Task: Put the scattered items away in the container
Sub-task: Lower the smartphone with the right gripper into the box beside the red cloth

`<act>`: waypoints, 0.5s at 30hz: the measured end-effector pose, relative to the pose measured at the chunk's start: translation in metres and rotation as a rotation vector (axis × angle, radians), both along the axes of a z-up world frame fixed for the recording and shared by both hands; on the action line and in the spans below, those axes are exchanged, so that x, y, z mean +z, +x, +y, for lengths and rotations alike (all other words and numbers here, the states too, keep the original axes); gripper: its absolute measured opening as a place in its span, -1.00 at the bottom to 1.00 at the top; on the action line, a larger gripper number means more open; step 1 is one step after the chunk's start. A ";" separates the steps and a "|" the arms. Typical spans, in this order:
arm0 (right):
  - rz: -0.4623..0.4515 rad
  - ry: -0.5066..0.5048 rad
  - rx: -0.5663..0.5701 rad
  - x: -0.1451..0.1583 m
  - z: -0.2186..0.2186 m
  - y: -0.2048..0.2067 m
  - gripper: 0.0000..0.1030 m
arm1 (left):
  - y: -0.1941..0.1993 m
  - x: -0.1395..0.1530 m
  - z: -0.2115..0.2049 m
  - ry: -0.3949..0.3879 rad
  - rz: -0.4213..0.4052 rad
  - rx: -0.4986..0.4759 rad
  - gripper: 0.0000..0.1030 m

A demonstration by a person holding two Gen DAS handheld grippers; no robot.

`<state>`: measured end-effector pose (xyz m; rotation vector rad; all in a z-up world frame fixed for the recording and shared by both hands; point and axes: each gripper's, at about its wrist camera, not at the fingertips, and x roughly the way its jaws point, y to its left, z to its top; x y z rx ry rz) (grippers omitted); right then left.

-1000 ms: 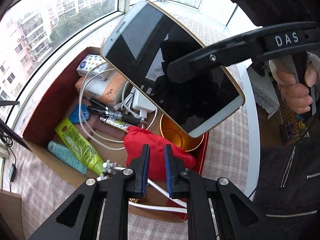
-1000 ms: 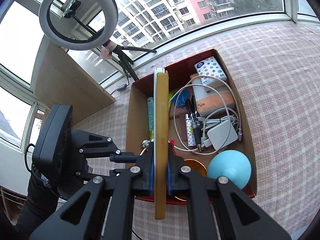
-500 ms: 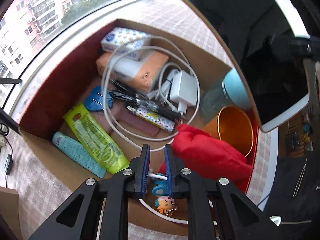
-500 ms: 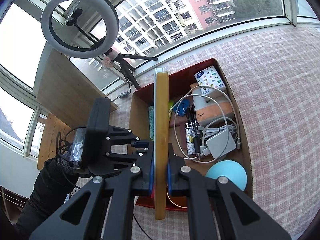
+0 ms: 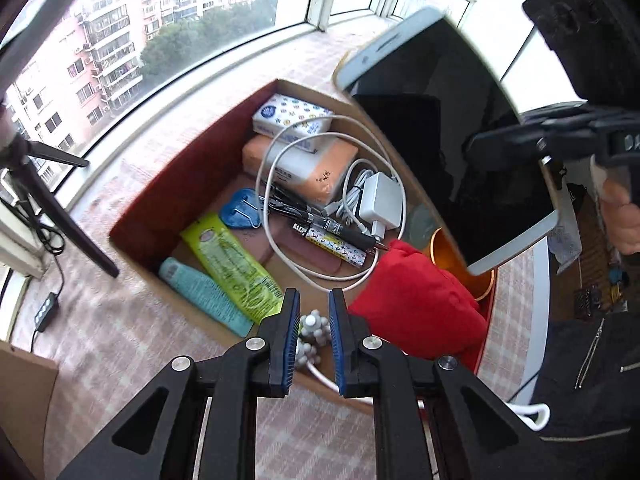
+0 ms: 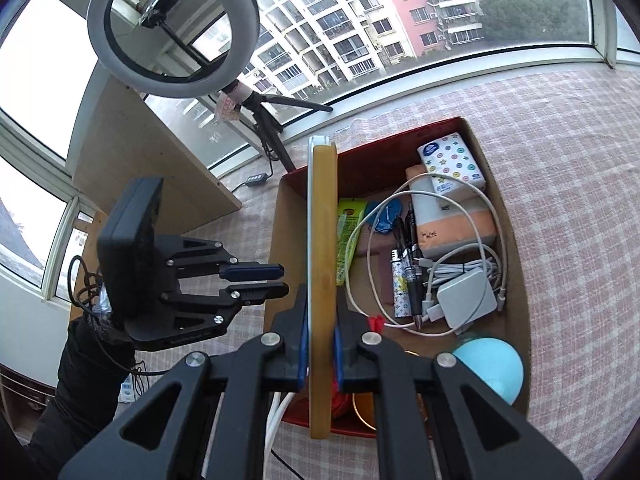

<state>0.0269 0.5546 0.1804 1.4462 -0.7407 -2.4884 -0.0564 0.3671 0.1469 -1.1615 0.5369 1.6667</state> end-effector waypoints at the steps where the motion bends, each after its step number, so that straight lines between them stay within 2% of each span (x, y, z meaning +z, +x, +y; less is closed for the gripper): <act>1: -0.005 0.008 0.010 -0.002 -0.006 -0.001 -0.82 | 0.000 -0.001 -0.003 0.004 0.003 -0.004 -0.75; 7: -0.062 0.074 0.042 -0.022 -0.039 -0.006 -0.82 | 0.013 0.002 -0.022 0.037 -0.002 -0.014 -0.75; 15: -0.169 0.142 0.015 -0.043 -0.061 -0.016 -0.82 | 0.023 0.004 -0.038 0.119 0.003 -0.009 -0.75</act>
